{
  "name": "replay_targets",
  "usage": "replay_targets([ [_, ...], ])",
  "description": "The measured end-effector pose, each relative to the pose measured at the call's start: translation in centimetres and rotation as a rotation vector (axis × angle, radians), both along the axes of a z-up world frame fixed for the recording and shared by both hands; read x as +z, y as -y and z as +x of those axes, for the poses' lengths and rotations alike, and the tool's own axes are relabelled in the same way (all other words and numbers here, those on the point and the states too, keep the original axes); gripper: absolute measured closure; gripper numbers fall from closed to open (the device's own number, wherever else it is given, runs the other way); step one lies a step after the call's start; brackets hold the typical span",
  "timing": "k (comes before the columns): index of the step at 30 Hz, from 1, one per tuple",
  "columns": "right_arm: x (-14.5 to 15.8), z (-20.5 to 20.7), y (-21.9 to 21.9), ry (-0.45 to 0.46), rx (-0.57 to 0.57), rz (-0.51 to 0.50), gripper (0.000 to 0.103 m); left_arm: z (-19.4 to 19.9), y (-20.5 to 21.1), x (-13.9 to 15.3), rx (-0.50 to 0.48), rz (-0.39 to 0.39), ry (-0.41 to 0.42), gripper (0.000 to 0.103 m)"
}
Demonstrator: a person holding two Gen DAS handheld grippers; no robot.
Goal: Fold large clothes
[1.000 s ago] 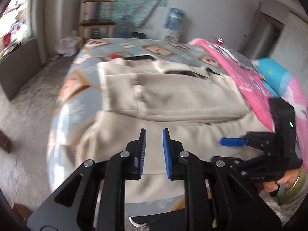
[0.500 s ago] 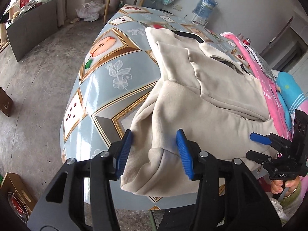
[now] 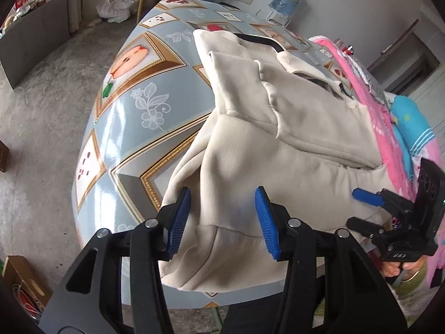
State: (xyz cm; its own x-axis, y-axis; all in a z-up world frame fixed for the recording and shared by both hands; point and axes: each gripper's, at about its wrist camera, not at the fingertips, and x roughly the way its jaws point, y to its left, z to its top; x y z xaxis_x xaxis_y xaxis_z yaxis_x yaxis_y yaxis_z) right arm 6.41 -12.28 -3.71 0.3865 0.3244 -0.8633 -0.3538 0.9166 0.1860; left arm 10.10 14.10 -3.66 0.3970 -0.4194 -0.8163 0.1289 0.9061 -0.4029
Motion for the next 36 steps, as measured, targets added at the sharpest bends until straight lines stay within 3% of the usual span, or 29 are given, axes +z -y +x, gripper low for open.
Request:
replay_targets([
  [7, 0.0, -0.1, -0.1, 0.005, -0.001, -0.003, 0.036, 1.6, -0.9, -0.7, -0.018, -0.158, -0.039, 0.059],
  [9, 0.0, -0.1, -0.1, 0.006, 0.001, -0.005, 0.036, 2.1, -1.4, -0.8, -0.01, -0.219, -0.047, 0.066],
  [14, 0.0, -0.2, -0.1, 0.009, -0.002, -0.004, 0.036, 1.4, -1.0, 0.9, -0.106, -0.334, 0.021, 0.067],
  [17, 0.0, -0.2, -0.2, 0.01, 0.004, -0.007, 0.036, 1.6, -0.2, 0.5, -0.144, -0.274, 0.003, 0.067],
  [20, 0.0, -0.1, -0.2, 0.01, 0.005, -0.008, 0.036, 2.9, -0.3, -1.2, -0.104, -0.223, -0.068, 0.069],
  [25, 0.0, -0.1, -0.1, 0.011, 0.002, -0.008, 0.036, 4.4, 0.1, -1.3, -0.104, -0.261, -0.061, 0.07],
  [29, 0.0, -0.1, -0.1, 0.011, 0.002, -0.007, 0.036, 3.4, 1.7, 0.0, -0.254, -0.328, -0.004, 0.07],
  [33, 0.0, 0.0, -0.1, 0.012, 0.004, -0.004, 0.036, 3.3, 3.0, -0.8, -0.254, -0.141, -0.032, 0.071],
  [36, 0.0, 0.0, -0.1, 0.011, 0.005, -0.001, 0.036, 3.8, 3.0, -0.8, -0.212, -0.12, -0.031, 0.074],
])
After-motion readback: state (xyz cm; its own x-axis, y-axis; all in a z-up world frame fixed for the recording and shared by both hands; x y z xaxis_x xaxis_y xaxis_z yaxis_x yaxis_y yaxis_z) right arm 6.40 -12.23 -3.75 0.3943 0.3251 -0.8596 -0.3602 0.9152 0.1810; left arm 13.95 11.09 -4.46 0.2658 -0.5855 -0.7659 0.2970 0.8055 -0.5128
